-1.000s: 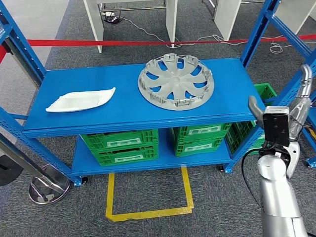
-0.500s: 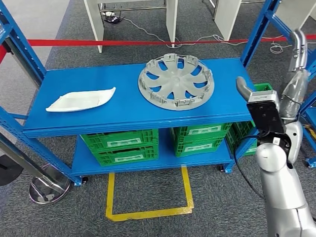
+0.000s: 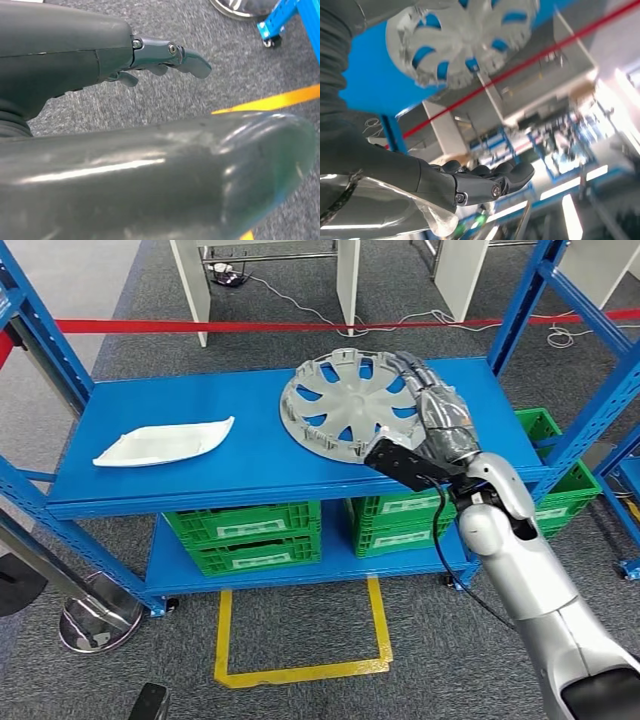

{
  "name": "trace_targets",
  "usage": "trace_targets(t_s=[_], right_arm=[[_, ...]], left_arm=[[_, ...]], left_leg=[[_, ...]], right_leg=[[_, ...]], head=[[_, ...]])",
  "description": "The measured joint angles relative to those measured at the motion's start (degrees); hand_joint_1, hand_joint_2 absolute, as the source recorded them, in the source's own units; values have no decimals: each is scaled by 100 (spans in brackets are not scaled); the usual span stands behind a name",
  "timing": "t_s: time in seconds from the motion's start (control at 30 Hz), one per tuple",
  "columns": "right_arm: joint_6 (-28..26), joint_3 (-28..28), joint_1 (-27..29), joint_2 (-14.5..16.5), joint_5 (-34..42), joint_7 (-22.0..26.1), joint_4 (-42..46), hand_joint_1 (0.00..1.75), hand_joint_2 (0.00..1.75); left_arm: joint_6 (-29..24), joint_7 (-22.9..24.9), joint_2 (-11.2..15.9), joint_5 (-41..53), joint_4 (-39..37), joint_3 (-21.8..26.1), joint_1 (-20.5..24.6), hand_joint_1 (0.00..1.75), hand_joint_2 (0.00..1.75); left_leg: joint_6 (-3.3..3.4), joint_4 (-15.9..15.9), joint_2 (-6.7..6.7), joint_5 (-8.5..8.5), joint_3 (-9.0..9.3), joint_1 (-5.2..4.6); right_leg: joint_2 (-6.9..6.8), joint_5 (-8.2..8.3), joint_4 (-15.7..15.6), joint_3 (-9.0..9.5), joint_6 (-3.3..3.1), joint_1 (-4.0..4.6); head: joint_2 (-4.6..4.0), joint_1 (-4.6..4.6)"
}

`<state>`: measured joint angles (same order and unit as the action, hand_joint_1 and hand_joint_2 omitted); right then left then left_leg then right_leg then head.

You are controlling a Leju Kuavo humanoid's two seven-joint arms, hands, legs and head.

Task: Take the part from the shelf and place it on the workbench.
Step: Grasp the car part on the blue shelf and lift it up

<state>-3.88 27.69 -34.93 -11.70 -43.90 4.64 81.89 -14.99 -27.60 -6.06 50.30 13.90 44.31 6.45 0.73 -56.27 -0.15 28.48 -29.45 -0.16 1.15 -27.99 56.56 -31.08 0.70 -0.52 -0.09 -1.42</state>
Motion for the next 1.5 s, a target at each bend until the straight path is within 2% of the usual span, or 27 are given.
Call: trace_targets(t_s=[0.4, 0.83, 1.1, 1.2, 1.23, 1.27, 1.33, 1.37, 1.4, 1.43, 1.5], right_arm=[[204, 979, -639, 164, -608, -262, -1033, 0, 175], [179, 1284, -686, 184, -632, -259, -1513, 0, 175], [165, 1314, -590, 182, -607, -202, -1694, 0, 175], [143, 1301, -585, 182, -572, -197, -1711, 0, 175], [107, 1280, -580, 182, -545, -197, -1713, 0, 175], [54, 1255, -568, 182, -518, -204, -1713, 0, 175], [-33, 1211, -500, 187, -480, -248, -1713, 0, 175], [-44, 1191, -443, 189, -465, -285, -1713, 0, 175], [-35, 1169, -383, 191, -452, -322, -1713, 0, 175], [-24, 1143, -336, 192, -444, -355, -1713, 0, 175], [-23, 1094, -292, 199, -455, -395, -1714, 0, 175]], left_arm=[[-82, 116, -2, 95, 0, 73, 74, 0, 0], [98, 197, -1, 101, 0, 87, 82, 0, 0], [81, 220, 1, 136, 0, 87, 81, 0, 0], [105, 221, -5, 137, 0, 87, 85, 0, 0], [152, 226, -9, 137, 0, 87, 88, 0, 0], [210, 237, -11, 136, 0, 87, 88, 0, 0], [337, 271, -11, 132, 0, 87, 84, 0, 0], [384, 285, -11, 122, 0, 87, 80, 0, 0], [431, 294, -14, 105, 0, 87, 77, 0, 0], [470, 297, -17, 82, 0, 87, 74, 0, 0], [510, 299, -26, 34, 0, 88, 71, 0, 0]], left_leg=[[1, -1, -1, -1, -7, 0], [1, -4, -1, -1, -8, 0], [23, -70, -5, 7, -59, -13], [92, 2, 11, -46, -45, 12], [123, 42, 23, -74, -31, 30], [149, 76, 37, -98, -19, 49], [164, 82, 53, -109, -20, 57], [162, 80, 55, -106, -19, 60], [155, 76, 52, -99, -16, 65], [139, 66, 48, -86, -12, 75], [74, 16, 40, -30, 0, 105]], right_leg=[[-1, 0, 1, -6, 0, -1], [-1, 0, 0, -11, 0, 0], [1, 33, -8, -34, 50, -17], [-4, 24, -9, -65, 102, -13], [-17, -49, 99, -133, 119, -10], [-34, -174, 334, -262, 135, -11], [-60, -497, 1126, -669, 172, -31], [-65, -594, 1489, -868, 190, -44], [-68, -588, 1682, -992, 205, -57], [-72, -468, 1643, -1013, 217, -69], [-99, -16, 968, -767, 242, -96]], head=[[0, 0], [0, 1], [0, 2], [0, -2], [0, -11], [0, -23], [1, -38], [1, -41], [1, -42], [0, -47], [0, -48]])
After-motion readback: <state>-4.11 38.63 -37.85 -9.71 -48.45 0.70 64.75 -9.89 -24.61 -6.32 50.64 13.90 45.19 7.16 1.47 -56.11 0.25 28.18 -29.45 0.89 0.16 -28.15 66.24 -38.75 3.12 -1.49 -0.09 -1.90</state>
